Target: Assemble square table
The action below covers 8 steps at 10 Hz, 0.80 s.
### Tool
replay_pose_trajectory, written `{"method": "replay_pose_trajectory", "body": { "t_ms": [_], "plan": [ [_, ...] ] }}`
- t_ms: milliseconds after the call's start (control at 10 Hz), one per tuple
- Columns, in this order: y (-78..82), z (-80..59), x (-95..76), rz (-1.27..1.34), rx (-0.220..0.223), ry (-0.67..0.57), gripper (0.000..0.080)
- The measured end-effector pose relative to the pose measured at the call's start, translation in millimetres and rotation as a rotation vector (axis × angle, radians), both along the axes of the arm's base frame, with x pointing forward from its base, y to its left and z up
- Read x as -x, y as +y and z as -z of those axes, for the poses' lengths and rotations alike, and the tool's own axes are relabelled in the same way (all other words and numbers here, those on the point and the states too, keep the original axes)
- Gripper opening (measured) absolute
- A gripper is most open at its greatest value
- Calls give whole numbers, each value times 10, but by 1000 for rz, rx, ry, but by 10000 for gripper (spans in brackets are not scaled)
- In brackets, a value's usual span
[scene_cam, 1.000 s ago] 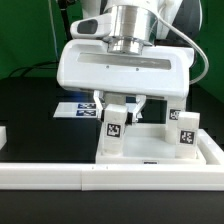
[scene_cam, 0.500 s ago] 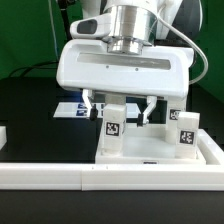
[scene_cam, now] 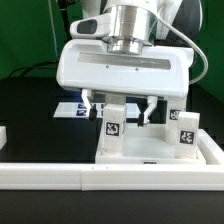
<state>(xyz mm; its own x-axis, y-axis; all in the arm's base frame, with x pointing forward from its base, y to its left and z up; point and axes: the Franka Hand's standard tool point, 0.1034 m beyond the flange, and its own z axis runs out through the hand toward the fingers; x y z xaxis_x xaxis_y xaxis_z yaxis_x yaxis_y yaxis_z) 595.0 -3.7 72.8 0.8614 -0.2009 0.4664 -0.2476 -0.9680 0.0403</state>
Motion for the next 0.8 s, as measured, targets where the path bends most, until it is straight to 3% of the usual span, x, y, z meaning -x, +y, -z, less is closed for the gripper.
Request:
{"method": "replay_pose_trajectory", "body": {
  "t_ms": [200,400,500,600,800],
  "plan": [
    [-61,-70,18,-40,-11,92,649],
    [-90,-296,20,-102,-70,202,649],
    [-43,-330,37,-105,-105,259,649],
    [-5,-399,45,-105,-167,401,649],
    [-60,-412,15,-114,-202,507,649]
  ]
}}
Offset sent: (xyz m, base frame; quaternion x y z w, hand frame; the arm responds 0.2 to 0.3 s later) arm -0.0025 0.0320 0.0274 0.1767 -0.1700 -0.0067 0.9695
